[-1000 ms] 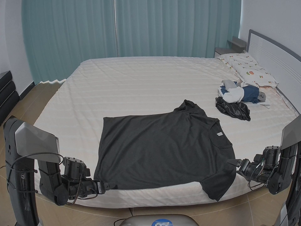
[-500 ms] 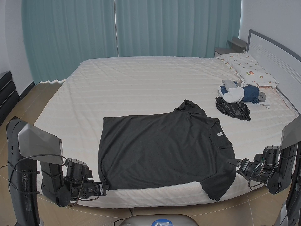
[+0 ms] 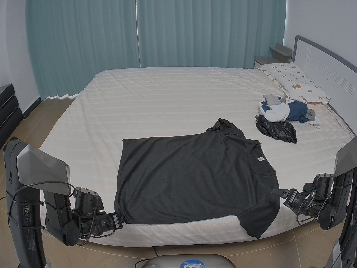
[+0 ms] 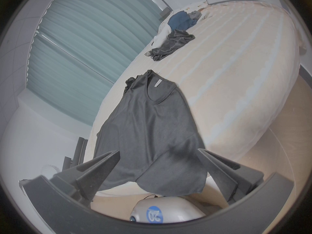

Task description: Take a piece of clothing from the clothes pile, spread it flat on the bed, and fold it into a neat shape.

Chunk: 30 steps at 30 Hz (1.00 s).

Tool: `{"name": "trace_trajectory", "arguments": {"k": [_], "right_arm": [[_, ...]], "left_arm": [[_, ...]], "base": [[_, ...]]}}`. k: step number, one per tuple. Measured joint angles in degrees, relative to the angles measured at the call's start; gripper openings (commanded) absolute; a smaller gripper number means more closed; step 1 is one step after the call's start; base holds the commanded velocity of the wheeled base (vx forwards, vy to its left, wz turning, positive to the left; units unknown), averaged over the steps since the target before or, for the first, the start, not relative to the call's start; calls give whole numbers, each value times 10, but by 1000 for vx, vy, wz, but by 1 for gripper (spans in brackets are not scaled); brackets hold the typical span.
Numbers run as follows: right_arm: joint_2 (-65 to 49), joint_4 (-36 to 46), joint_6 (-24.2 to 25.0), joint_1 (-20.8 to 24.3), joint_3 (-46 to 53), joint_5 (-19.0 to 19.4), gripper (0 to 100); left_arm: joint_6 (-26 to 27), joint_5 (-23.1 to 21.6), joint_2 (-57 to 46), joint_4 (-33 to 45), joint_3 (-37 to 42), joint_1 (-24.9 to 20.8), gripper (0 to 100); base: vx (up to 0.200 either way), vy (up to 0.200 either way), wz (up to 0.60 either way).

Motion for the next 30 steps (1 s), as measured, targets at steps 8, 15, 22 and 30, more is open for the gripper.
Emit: {"name": "trace_trajectory", "arguments": {"k": [8, 15, 22, 30], "right_arm": [[31, 0, -54, -20, -43, 0, 100], [69, 0, -67, -23, -84, 0, 100], [97, 0, -76, -22, -112, 0, 0], [122, 0, -76, -21, -150, -2, 0]], "left_arm": [[-71, -3, -3, -10, -4, 2, 0], [-83, -5, -3, -20, -3, 7, 0], [-83, -5, -3, -20, -3, 8, 0], [-84, -5, -3, -20, -4, 8, 0]], "base": [[0, 0, 0], [0, 0, 0], [0, 0, 0], [0, 0, 0]]}}
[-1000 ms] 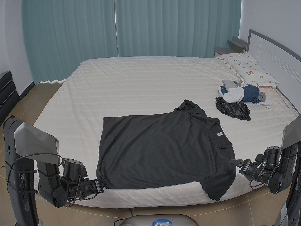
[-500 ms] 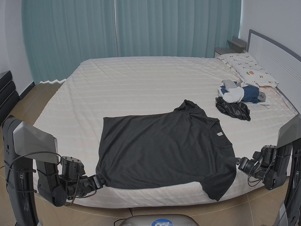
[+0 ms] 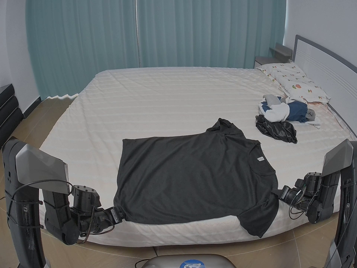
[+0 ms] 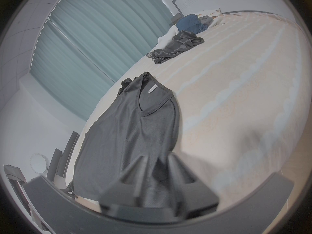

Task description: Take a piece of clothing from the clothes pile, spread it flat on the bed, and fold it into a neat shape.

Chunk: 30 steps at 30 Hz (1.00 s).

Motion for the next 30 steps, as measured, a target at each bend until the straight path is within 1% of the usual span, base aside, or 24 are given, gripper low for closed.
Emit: {"name": "trace_trajectory", "arguments": {"k": [6, 10, 14, 20, 23, 24, 30], "right_arm": [[2, 0, 0, -7, -25, 0, 0], [-2, 7, -1, -6, -50, 0, 0], [-5, 33, -1, 0, -84, 0, 0], [-7, 94, -1, 4, -153, -4, 0], [-6, 108, -1, 4, -182, -5, 0], [-5, 114, -1, 5, -191, -5, 100], [7, 128, -1, 8, -207, -6, 100]], "left_arm": [[-2, 0, 0, 0, -1, 0, 0], [-18, 0, 0, 0, -2, 0, 0], [-25, 0, -1, 0, -4, 0, 0], [-29, 0, -1, 0, -7, 0, 0], [-30, 0, -2, 0, -7, 0, 0], [-30, 0, -2, 0, -7, 0, 0], [-30, 1, -2, 0, -8, 0, 0]], "base": [[0, 0, 0], [0, 0, 0], [0, 0, 0], [0, 0, 0], [0, 0, 0], [0, 0, 0], [0, 0, 0]]}}
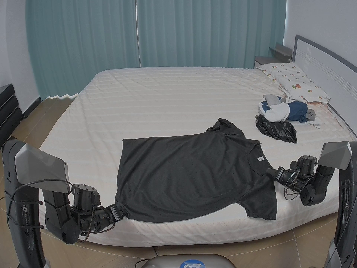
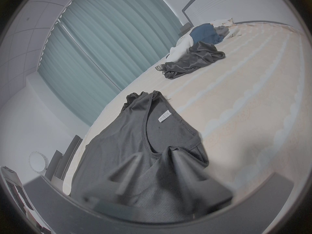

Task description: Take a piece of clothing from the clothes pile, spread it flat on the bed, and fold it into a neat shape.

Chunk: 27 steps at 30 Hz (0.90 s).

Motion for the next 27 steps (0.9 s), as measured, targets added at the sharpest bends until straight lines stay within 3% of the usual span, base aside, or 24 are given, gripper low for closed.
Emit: {"name": "trace_trajectory", "arguments": {"k": [7, 14, 21, 27], "right_arm": [[-3, -2, 0, -20, 16, 6, 100], [-37, -5, -6, -48, 87, 62, 100], [-49, -7, -114, -64, 169, 143, 100], [-32, -8, -141, -68, 184, 160, 100]], "left_arm": [[0, 0, 0, 0, 0, 0, 0], [0, 0, 0, 0, -1, 0, 0], [0, 0, 0, 0, -1, 0, 0], [0, 0, 0, 0, -2, 0, 0]], "base": [[0, 0, 0], [0, 0, 0], [0, 0, 0], [0, 0, 0]]}}
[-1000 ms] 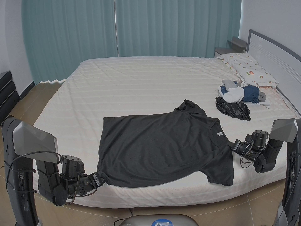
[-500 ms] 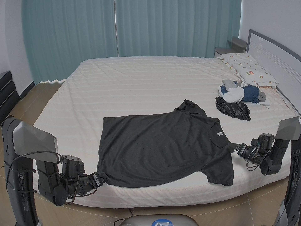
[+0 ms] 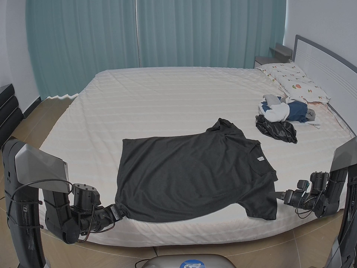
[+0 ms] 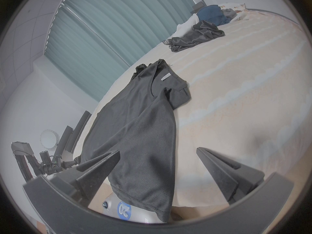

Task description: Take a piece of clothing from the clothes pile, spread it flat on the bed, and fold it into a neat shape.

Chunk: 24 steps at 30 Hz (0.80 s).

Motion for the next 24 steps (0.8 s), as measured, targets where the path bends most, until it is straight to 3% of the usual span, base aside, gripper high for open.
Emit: {"name": "trace_trajectory", "arguments": {"k": [17, 18, 24], "right_arm": [[41, -54, 5, 38, -23, 5, 100], [43, -54, 5, 41, -26, 5, 0], [51, -57, 6, 41, -30, 6, 0]], "left_arm": [[0, 0, 0, 0, 0, 0, 0], [0, 0, 0, 0, -1, 0, 0], [0, 0, 0, 0, -1, 0, 0]], "base": [[0, 0, 0], [0, 0, 0], [0, 0, 0]]}}
